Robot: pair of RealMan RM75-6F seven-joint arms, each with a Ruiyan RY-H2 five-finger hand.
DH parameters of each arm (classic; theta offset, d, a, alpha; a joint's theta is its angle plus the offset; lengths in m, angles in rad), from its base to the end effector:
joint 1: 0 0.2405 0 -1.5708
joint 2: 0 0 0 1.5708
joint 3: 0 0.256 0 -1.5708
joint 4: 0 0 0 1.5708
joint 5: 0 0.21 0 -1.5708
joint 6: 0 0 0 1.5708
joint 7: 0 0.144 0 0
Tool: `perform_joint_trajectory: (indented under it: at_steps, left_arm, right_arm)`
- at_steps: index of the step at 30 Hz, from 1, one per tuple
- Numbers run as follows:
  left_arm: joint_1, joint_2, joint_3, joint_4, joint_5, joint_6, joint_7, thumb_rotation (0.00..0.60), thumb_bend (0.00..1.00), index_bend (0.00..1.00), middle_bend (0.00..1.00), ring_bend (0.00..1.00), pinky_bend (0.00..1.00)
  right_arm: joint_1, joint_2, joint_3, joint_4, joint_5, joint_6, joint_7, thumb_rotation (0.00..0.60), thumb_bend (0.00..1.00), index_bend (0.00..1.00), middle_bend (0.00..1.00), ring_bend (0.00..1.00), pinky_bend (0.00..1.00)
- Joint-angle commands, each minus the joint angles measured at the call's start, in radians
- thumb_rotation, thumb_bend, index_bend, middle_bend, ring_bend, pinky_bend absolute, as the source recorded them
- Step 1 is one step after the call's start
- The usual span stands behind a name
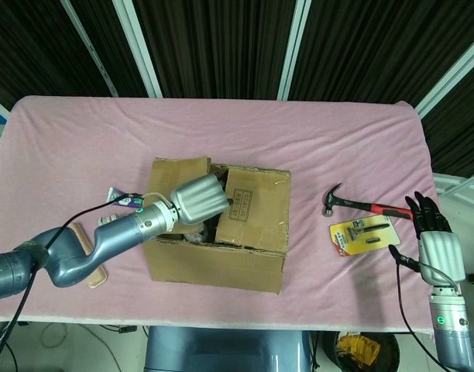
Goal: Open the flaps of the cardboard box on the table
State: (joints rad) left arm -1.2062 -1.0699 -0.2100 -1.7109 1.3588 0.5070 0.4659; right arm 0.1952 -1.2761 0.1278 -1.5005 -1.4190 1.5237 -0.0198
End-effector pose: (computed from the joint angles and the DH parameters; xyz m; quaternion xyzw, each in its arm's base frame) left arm 0.0041 0.3725 0.0733 -0.9158 0.0198 -0.2561 0.3088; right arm -0.2978 -0.2305 0.1391 0.5560 -0.3544 0.4491 0.6031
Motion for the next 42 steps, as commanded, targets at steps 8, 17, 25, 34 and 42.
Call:
perform_joint_trajectory:
  at_steps: [8, 17, 25, 34, 42]
  left_arm:
    - [0.091, 0.207, 0.007, -0.11, 0.053, 0.104, -0.07, 0.6, 1.0, 0.48, 0.67, 0.47, 0.47]
    - [0.237, 0.341, 0.042, -0.134, 0.143, 0.266, -0.199, 0.6, 1.0, 0.47, 0.66, 0.46, 0.47]
    - [0.402, 0.388, 0.113, -0.073, 0.224, 0.439, -0.33, 0.6, 0.94, 0.45, 0.66, 0.46, 0.47]
    - [0.582, 0.388, 0.19, 0.033, 0.244, 0.598, -0.438, 0.6, 0.74, 0.39, 0.57, 0.39, 0.42]
    - [0.788, 0.273, 0.218, 0.017, 0.135, 0.813, -0.482, 0.6, 0.26, 0.07, 0.07, 0.02, 0.08]
  right_arm:
    - [-0.004, 0.0, 0.007, -0.004, 0.009, -0.015, 0.007, 0.6, 0.28, 0.0, 0.0, 0.0, 0.22]
    - [-0.008, 0.002, 0.015, -0.007, 0.016, -0.023, 0.004, 0.6, 0.28, 0.0, 0.0, 0.0, 0.21]
    - [-0.009, 0.003, 0.021, -0.011, 0.021, -0.029, -0.003, 0.6, 0.29, 0.0, 0.0, 0.0, 0.22]
    - [-0.009, 0.002, 0.026, -0.019, 0.028, -0.039, -0.018, 0.6, 0.29, 0.0, 0.0, 0.0, 0.22]
    - [0.0, 0.021, 0.025, -0.046, -0.006, -0.038, -0.034, 0.6, 0.35, 0.0, 0.0, 0.0, 0.22]
